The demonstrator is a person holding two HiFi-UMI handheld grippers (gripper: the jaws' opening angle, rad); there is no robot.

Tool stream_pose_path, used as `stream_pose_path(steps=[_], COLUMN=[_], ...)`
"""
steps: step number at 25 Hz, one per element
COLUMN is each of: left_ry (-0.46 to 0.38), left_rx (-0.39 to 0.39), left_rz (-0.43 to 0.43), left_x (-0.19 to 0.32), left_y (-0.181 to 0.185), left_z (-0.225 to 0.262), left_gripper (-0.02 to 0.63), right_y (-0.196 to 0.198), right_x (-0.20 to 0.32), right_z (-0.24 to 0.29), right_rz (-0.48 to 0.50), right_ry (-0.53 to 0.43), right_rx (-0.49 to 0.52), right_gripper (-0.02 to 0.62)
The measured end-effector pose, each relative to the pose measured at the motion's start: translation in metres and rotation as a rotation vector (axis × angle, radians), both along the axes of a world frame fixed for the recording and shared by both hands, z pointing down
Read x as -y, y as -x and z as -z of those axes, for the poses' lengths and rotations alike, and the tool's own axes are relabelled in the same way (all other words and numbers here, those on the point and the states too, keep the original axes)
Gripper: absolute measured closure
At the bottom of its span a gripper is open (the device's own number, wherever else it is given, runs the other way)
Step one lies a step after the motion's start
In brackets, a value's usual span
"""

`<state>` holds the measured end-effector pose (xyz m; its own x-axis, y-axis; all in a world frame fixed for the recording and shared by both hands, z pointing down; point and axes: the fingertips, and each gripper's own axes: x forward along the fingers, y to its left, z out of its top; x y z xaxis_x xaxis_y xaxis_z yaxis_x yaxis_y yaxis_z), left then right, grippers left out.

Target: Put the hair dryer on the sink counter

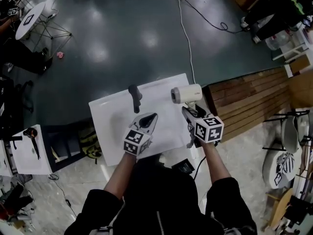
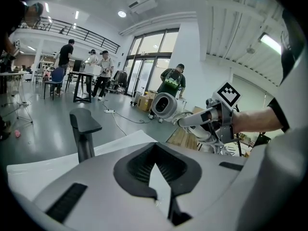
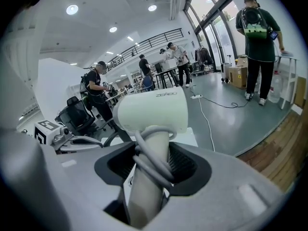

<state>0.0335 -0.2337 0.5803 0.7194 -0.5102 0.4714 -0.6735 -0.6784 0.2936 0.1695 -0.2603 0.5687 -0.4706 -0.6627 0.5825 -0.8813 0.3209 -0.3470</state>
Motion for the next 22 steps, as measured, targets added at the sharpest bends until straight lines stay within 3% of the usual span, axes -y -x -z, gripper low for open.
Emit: stream_pose_path(steps=[22], left_ry=[0.039], left_rx=[-0.012], left_rz=[-0.033], left_x=[0.020], left_y=[-0.013], left_z=[-0.027], left_gripper=[0.595], right_y=[-0.007], right_x=[0.039], right_z=[-0.032], right_rz=[0.046], right_ry=[0.051], right_rx=[-0.079], right_gripper=[0.393])
